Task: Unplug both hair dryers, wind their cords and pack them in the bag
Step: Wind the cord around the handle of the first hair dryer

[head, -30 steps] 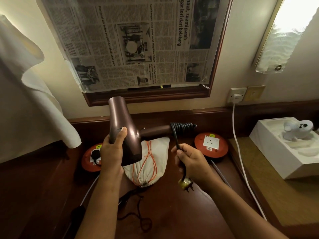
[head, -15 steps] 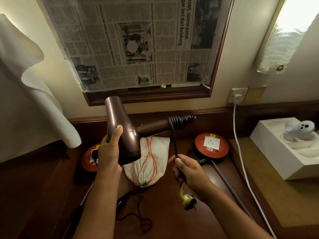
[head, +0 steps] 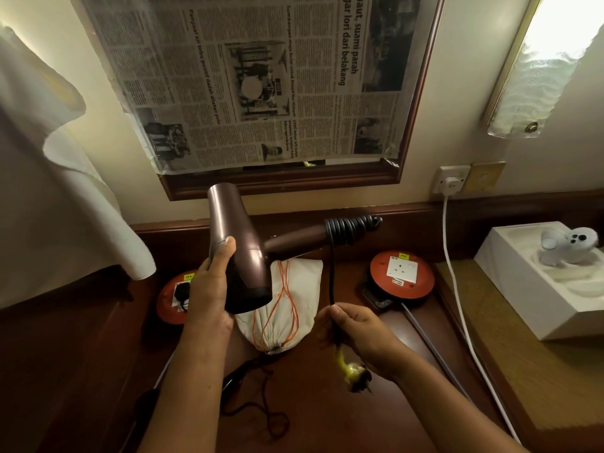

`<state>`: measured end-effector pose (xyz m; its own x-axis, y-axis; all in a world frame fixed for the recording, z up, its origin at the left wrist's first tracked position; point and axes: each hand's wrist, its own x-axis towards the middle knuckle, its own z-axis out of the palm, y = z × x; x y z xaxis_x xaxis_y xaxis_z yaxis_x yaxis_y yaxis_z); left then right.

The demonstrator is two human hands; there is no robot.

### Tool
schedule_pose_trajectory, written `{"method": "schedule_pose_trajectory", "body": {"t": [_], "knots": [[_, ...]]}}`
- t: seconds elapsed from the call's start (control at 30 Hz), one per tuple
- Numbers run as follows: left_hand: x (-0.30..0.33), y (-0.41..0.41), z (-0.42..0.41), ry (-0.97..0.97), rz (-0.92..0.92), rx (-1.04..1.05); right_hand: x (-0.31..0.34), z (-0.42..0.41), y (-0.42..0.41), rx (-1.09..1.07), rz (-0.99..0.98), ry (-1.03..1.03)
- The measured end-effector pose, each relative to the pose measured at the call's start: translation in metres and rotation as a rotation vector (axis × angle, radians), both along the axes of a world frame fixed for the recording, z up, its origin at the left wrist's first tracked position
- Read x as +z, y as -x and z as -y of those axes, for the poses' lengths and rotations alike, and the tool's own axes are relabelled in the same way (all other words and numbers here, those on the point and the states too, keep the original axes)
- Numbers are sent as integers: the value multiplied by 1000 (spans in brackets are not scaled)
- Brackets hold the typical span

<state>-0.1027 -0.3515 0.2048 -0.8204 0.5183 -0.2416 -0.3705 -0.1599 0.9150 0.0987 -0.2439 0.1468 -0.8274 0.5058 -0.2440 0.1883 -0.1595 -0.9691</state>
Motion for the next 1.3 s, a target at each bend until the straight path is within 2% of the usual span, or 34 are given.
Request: {"method": "schedule_pose_trajectory", "body": {"t": [0.17, 0.33, 0.5, 0.7, 0.87, 1.03, 1.3], "knots": [[6, -1, 4, -26, -24, -53, -8, 0, 2, -27, 65, -36], [14, -2, 6, -107, 73, -126, -24, -1, 3, 21, 124, -44], [18, 2, 12, -116, -4, -187, -33, -9, 3, 44, 103, 10], [20, 1, 19, -73, -38, -292, -28, -45, -3, -72, 130, -134], [17, -1, 22, 62, -95, -303, -15, -82, -8, -106, 219, -157], [13, -5, 20, 147, -127, -349, 21, -116, -1, -68, 291, -624], [12, -6, 10, 242, -311, -323, 88, -140, 10, -66, 278, -990]]}}
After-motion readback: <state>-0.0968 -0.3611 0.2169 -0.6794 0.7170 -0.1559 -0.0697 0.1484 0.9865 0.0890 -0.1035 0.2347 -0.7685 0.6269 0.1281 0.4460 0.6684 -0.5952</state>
